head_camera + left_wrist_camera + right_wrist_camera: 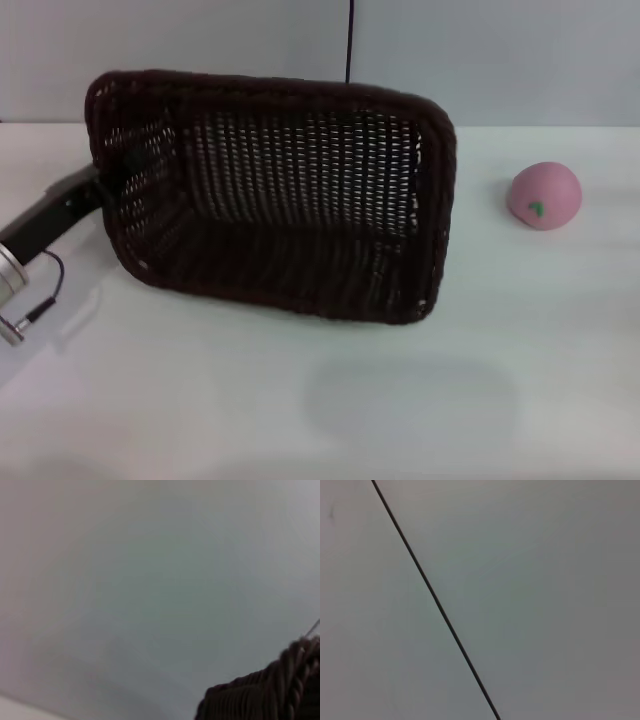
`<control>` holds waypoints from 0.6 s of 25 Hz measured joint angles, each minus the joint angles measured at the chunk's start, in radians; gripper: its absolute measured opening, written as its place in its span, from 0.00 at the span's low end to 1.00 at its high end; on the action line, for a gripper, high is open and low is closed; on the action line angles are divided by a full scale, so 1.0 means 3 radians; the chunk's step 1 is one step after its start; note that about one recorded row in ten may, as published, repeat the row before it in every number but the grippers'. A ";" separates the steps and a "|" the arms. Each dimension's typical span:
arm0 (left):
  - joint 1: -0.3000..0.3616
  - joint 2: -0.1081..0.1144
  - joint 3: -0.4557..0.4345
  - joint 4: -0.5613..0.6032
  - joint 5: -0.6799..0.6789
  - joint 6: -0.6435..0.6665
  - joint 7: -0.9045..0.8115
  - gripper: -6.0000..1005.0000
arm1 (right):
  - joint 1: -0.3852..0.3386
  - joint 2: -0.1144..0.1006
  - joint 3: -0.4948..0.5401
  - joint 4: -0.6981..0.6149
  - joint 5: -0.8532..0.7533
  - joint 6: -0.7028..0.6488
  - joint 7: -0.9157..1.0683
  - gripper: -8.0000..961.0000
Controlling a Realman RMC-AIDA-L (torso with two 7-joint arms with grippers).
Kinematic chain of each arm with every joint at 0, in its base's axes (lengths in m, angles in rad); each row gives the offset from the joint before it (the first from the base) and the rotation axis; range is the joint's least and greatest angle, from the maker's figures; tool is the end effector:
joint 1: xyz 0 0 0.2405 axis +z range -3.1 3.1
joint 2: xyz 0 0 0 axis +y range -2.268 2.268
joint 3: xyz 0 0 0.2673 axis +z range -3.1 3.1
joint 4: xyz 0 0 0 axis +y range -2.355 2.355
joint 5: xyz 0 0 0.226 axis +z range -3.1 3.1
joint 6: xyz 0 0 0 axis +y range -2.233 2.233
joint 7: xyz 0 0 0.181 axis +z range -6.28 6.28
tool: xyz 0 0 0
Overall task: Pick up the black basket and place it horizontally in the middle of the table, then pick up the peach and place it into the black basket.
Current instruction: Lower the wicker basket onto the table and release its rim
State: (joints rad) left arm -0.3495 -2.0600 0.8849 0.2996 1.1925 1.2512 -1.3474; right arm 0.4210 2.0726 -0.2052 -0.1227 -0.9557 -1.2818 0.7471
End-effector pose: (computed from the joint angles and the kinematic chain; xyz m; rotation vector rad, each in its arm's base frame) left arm -0.3432 0.3514 -0.0318 -1.8991 -1.2212 -1.1173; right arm 0.4014 0.3615 0.0744 -1.1303 0.8071 1.0640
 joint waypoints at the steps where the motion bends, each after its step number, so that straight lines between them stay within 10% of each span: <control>1: 0.0011 0.0001 0.0042 0.0108 0.0001 -0.0014 -0.0067 0.19 | 0.0003 -0.0001 0.0002 0.0000 0.0000 0.0031 0.0000 0.77; 15: -0.0033 0.0083 0.0095 0.1276 0.0695 -0.0128 -0.1056 0.19 | 0.0040 -0.0011 -0.0001 0.0000 -0.0010 0.0082 -0.0001 0.77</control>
State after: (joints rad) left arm -0.3593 -2.0350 0.9133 0.6826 1.4009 1.2129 -1.6642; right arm 0.4329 2.0695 -0.2056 -0.1228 -0.9588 -1.2573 0.7469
